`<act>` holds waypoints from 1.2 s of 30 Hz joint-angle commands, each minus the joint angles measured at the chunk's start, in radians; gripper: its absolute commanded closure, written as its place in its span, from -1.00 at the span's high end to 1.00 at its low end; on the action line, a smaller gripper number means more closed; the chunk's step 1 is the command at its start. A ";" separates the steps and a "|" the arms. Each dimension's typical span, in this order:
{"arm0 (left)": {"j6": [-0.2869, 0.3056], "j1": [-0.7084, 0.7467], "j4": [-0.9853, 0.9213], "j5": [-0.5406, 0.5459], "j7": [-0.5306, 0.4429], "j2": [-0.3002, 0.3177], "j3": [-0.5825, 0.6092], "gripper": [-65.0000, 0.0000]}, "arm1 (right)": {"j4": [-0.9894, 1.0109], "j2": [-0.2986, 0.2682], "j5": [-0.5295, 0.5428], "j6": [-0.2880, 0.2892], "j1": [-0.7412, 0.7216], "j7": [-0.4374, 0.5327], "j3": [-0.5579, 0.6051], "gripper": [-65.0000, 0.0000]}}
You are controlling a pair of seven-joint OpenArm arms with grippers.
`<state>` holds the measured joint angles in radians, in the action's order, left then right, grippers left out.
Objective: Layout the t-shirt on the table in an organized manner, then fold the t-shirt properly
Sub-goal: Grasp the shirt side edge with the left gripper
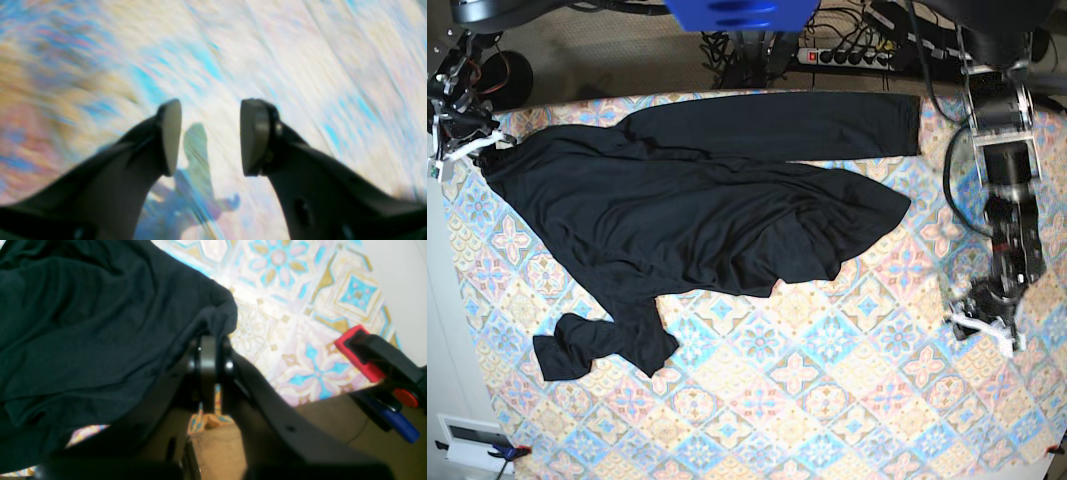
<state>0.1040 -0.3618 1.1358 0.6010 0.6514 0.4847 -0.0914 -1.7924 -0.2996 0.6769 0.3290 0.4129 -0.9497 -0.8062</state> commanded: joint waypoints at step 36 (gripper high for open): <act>0.001 -0.058 -0.058 -0.240 0.160 -0.392 0.155 -1.00 | -0.014 -0.023 0.010 -0.003 0.001 0.021 0.055 -1.00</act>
<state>0.1024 -0.3912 1.0603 0.3622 0.8165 0.0818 0.0669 -1.7931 -0.3027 0.6796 0.3290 0.4149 -0.9470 -0.7406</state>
